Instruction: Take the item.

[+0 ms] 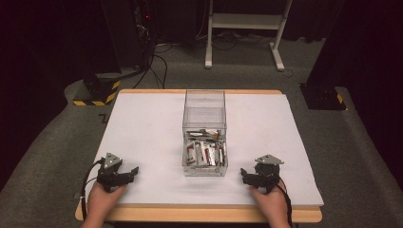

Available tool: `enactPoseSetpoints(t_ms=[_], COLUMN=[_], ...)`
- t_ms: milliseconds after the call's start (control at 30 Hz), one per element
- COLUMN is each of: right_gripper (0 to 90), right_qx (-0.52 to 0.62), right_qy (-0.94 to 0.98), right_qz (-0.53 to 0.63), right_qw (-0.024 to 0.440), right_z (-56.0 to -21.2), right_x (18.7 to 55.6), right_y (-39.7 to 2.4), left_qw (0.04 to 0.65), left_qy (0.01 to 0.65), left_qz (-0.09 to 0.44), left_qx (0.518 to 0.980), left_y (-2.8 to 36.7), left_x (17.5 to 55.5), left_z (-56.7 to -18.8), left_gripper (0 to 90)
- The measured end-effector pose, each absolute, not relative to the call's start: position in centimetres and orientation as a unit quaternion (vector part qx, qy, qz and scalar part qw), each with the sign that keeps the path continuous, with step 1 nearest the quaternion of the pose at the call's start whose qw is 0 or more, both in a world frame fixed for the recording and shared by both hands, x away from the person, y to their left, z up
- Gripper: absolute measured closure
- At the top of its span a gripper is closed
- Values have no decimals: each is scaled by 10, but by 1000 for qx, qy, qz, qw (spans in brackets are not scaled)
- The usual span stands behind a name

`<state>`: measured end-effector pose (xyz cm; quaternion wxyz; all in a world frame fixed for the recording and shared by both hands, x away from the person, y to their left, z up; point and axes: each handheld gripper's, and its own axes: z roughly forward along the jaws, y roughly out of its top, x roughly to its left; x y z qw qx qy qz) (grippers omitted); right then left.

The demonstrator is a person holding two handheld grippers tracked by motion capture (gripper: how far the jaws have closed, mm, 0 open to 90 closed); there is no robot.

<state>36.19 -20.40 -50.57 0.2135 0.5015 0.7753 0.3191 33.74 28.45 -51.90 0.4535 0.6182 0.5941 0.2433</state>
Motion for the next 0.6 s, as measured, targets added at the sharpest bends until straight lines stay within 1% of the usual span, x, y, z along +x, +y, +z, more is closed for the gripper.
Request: enactPoseSetpoints(t_ms=[600], right_gripper=[114], right_qx=[502], right_qy=[775], right_qz=[318], right_qw=[215], right_z=[-506], right_x=[362], right_y=[-204], left_qw=[456], left_qy=[595], left_qz=[246], left_qx=[614], left_y=[283], left_x=[338], left_z=[-519], left_gripper=[233])
